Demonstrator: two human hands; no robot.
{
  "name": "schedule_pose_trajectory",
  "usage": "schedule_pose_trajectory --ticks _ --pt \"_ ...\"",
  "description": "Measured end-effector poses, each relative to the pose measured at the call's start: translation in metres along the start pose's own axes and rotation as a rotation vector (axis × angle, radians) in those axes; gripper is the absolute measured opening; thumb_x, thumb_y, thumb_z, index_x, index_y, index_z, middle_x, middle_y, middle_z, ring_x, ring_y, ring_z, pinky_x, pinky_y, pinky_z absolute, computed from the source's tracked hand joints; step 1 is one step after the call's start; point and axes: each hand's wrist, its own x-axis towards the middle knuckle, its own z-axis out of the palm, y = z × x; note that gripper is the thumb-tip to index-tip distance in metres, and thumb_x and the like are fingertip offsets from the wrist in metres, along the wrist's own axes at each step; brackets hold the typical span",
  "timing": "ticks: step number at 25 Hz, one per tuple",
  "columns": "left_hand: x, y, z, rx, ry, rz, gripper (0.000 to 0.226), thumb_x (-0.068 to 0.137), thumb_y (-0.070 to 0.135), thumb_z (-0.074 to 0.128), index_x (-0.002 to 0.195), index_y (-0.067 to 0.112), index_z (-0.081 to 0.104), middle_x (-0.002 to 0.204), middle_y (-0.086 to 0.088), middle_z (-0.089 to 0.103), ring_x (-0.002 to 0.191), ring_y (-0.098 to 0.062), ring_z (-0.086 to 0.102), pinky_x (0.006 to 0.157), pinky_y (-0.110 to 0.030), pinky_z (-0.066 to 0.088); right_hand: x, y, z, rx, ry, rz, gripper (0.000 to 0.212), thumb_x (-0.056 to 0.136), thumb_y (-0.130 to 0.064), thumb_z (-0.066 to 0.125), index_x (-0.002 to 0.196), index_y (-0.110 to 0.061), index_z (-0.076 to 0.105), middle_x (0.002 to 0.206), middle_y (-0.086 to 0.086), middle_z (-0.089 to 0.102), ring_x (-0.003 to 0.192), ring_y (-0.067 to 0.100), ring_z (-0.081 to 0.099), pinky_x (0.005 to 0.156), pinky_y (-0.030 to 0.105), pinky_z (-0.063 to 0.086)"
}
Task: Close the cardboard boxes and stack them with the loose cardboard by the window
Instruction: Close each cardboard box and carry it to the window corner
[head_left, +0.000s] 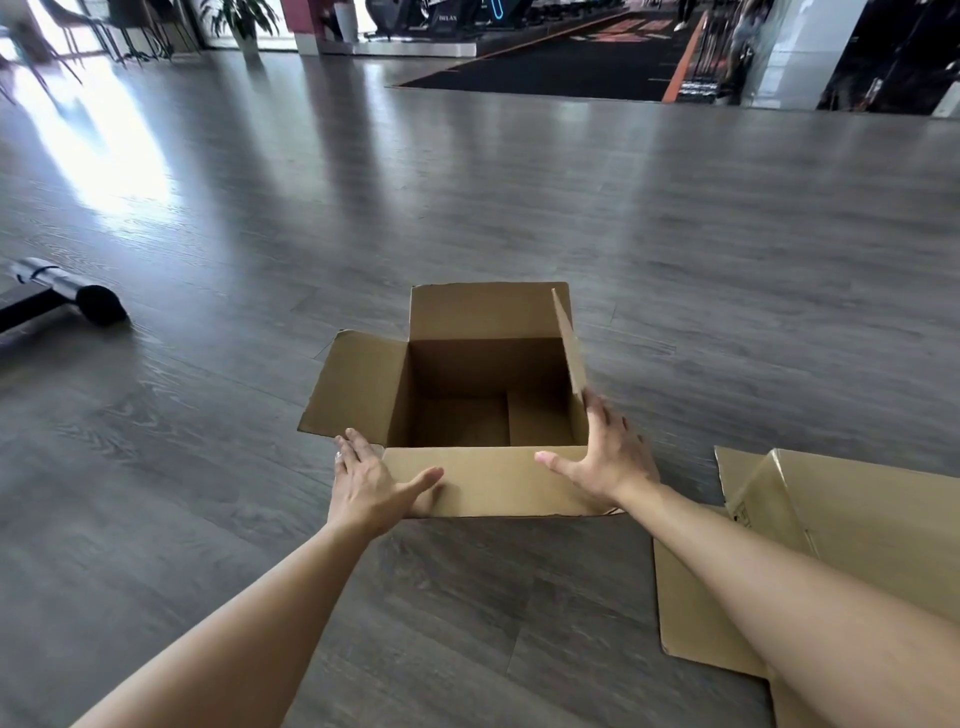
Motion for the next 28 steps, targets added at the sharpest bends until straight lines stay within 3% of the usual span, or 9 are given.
schedule_pose_trajectory --ticks 9,14,18,22,25,28 --pt "0.006 0.019 -0.005 -0.386 0.093 -0.185 0.14 0.075 0.075 0.066 0.152 0.0 -0.024 0.166 -0.019 -0.01 0.155 -0.031 0.003 0.122 -0.042 0.019 0.005 0.008 0.03 -0.157 -0.209 -0.069 0.104 0.073 -0.094 0.019 0.158 -0.037 0.002 0.167 0.0 -0.008 0.153 0.024 -0.007 0.12 0.05 0.015" --pt "0.015 0.027 -0.008 -0.494 0.152 -0.225 0.137 0.079 0.069 0.069 0.151 0.002 -0.028 0.165 -0.02 0.014 0.146 -0.038 0.031 0.116 -0.046 0.034 0.004 0.01 0.033 -0.152 -0.2 -0.069 0.105 0.072 -0.096 0.015 0.158 -0.037 0.002 0.167 -0.001 -0.011 0.153 0.022 -0.011 0.12 0.05 0.016" --pt "0.007 0.031 -0.004 -0.446 0.245 -0.131 0.139 0.078 0.07 0.067 0.149 0.008 -0.035 0.166 -0.021 0.009 0.15 -0.037 0.023 0.121 -0.044 0.027 0.003 0.009 0.033 -0.146 -0.205 -0.07 0.105 0.072 -0.096 0.013 0.158 -0.037 0.002 0.167 -0.002 -0.011 0.153 0.023 -0.011 0.12 0.05 0.017" --pt "-0.002 0.035 0.002 -0.311 0.288 0.109 0.141 0.075 0.073 0.068 0.149 0.016 -0.037 0.167 -0.017 0.003 0.152 -0.033 0.017 0.124 -0.045 0.019 0.004 0.007 0.033 -0.138 -0.202 -0.065 0.104 0.073 -0.095 0.014 0.158 -0.036 0.003 0.167 -0.001 -0.01 0.152 0.023 -0.012 0.12 0.05 0.017" --pt "-0.001 0.039 0.005 -0.121 0.267 0.293 0.131 0.075 0.08 0.06 0.156 0.019 -0.023 0.167 -0.009 0.011 0.15 -0.027 0.022 0.121 -0.044 0.021 0.003 0.006 0.033 -0.123 -0.207 -0.059 0.105 0.072 -0.096 0.015 0.158 -0.037 0.005 0.167 -0.002 -0.01 0.152 0.021 -0.012 0.12 0.049 0.016" --pt "0.004 0.04 0.012 0.135 0.144 0.347 0.109 0.079 0.084 0.046 0.161 0.026 0.003 0.167 -0.002 0.013 0.152 -0.024 0.014 0.123 -0.045 0.012 0.003 0.007 0.031 -0.108 -0.218 -0.061 0.106 0.071 -0.096 0.014 0.158 -0.036 0.006 0.167 -0.002 -0.011 0.152 0.02 -0.013 0.12 0.047 0.015"
